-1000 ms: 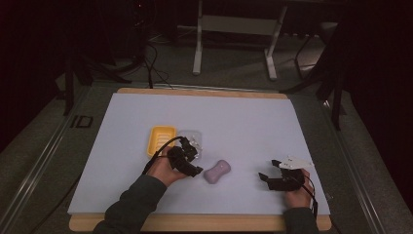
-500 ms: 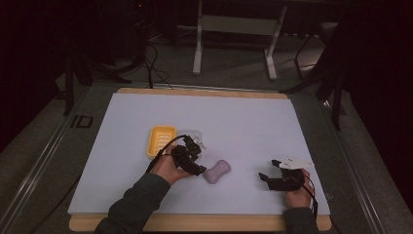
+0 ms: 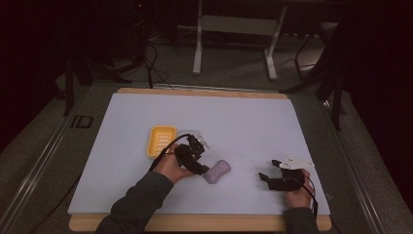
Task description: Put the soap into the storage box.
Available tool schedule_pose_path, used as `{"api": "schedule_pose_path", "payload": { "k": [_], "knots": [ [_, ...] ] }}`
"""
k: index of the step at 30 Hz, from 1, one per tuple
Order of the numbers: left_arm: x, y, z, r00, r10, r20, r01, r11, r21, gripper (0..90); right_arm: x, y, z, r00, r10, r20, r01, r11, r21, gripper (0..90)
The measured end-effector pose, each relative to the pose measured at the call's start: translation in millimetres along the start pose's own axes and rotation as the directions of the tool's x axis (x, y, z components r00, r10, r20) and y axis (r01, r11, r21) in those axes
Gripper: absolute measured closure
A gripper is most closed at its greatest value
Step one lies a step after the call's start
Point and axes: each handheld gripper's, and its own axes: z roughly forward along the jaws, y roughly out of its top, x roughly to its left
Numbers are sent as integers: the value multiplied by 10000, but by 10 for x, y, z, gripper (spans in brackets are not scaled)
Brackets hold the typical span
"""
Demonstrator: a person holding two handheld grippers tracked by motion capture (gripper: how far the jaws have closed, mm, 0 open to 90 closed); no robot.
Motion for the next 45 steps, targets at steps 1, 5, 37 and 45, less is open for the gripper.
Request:
{"api": "schedule_pose_path", "payload": {
  "k": [1, 5, 37, 45],
  "knots": [
    [-4, 7, -2, 10000, -6, -5, 6, 10000, 10, 440, 1, 0, -1, 10000, 1, 3, -1, 10000, -1, 224],
    [2, 31, -16, 10000, 75, -19, -74, 9999, 108, 440, 2, 0, -2, 10000, -12, 24, 12, 10000, -13, 224],
    [-140, 269, 51, 9986, 503, 189, -517, 9951, 842, 434, 6, -5, -13, 9999, -71, 95, 73, 9999, -131, 224],
    [-139, 315, 83, 9991, 191, 367, -222, 9959, 876, 417, 6, -6, -14, 9999, -56, 102, 58, 9999, -147, 224]
  ]
}}
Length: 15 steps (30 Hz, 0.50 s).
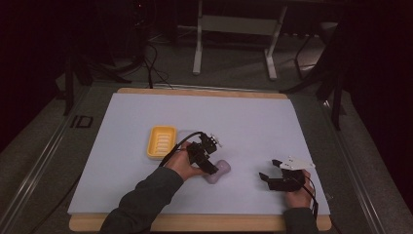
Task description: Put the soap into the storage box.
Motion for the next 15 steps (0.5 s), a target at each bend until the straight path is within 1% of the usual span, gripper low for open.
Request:
{"api": "schedule_pose_path", "payload": {
  "k": [7, 9, 10, 13, 15],
  "knots": [
    [-28, 62, 45, 10000, 79, 31, -80, 9996, 273, 419, 0, 0, 0, 10000, 15, 2, -15, 10000, -4, 224],
    [-28, 62, 45, 10000, 79, 31, -80, 9996, 273, 420, 0, 0, 0, 10000, 11, 1, -11, 10000, -3, 224],
    [-51, 88, 76, 9998, 180, 37, -181, 9991, 391, 420, 0, 0, 0, 10000, 9, 2, -9, 10000, -4, 224],
    [-68, 109, 108, 9998, 204, 38, -206, 9986, 491, 419, -1, 0, 0, 10000, 12, -3, -12, 10000, -10, 224],
    [-68, 109, 108, 9998, 204, 38, -206, 9986, 491, 419, -1, 0, 0, 10000, 10, -2, -10, 10000, -10, 224]
  ]
}}
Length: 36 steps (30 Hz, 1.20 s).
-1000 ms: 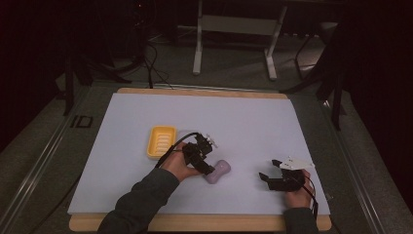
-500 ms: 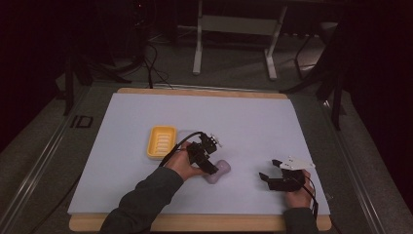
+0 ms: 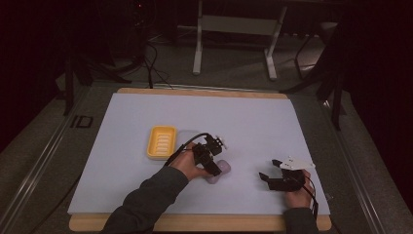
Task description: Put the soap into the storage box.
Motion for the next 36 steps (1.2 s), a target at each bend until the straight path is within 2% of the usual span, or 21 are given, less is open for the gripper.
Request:
{"api": "schedule_pose_path", "payload": {
  "k": [14, 23, 36],
  "knots": [
    [-5, 49, 106, 9999, -106, -74, 108, 9996, 270, 406, 0, 0, 0, 10000, -1, -6, 1, 10000, -2, 224],
    [-38, 91, 180, 9997, -148, -182, 153, 9994, 313, 359, 3, 1, 0, 10000, -17, 0, 17, 10000, 19, 224],
    [-61, 121, 380, 9990, -207, -404, 240, 9963, 830, 336, 3, 1, 0, 10000, -14, -8, 14, 10000, 30, 224]
  ]
}}
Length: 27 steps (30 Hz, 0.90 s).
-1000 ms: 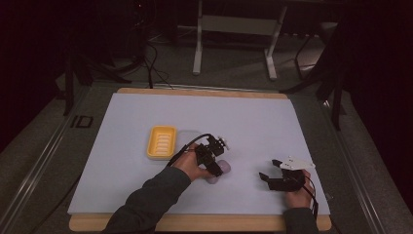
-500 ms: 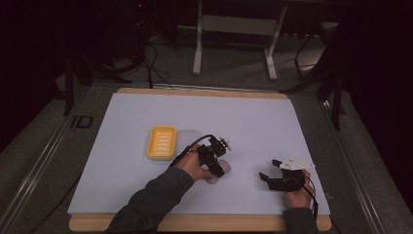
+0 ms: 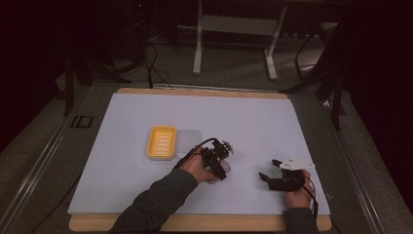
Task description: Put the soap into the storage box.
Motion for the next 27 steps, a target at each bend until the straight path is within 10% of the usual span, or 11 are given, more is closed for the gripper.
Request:
{"api": "schedule_pose_path", "payload": {
  "k": [27],
  "knots": [
    [88, 45, 65, 9987, 510, 100, -515, 9963, 693, 480, 7, 3, 6, 10000, -74, 9, 74, 9999, 75, 224]
  ]
}}
